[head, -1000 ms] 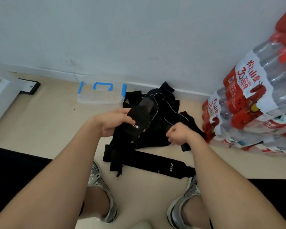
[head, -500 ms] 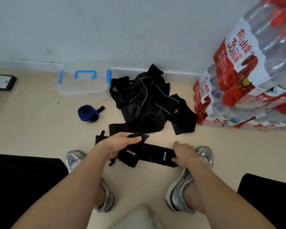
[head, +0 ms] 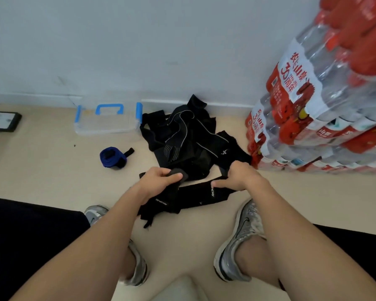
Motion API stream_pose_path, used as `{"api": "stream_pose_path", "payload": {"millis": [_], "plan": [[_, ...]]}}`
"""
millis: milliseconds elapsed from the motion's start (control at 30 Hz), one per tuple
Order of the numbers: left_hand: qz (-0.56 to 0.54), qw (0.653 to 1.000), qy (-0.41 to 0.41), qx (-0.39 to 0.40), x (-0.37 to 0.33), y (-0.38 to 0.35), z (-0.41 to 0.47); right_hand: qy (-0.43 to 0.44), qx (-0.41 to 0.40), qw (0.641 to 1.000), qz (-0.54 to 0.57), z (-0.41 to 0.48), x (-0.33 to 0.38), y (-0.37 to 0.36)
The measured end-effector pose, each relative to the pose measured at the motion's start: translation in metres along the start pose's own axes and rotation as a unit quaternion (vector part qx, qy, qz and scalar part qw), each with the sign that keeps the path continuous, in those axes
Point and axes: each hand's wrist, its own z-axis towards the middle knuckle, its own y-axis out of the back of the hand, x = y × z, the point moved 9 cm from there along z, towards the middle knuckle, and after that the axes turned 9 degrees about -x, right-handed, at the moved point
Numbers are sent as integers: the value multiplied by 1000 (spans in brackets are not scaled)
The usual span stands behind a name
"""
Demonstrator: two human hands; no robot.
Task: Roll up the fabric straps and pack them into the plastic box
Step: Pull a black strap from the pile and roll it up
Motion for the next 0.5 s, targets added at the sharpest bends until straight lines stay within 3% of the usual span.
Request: {"api": "stream_pose_path", "payload": {"millis": [300, 400, 500], "plan": [[-15, 999, -31, 9, -34, 32, -43, 95, 31, 992, -74, -62, 80, 101], [-13, 996, -86, -6, -66, 45, -63, 149, -29, 983, -101, -88, 117, 146], [-81, 984, -155, -35, -113, 59, -83, 196, -137, 969, -61, -115, 153, 198]]}}
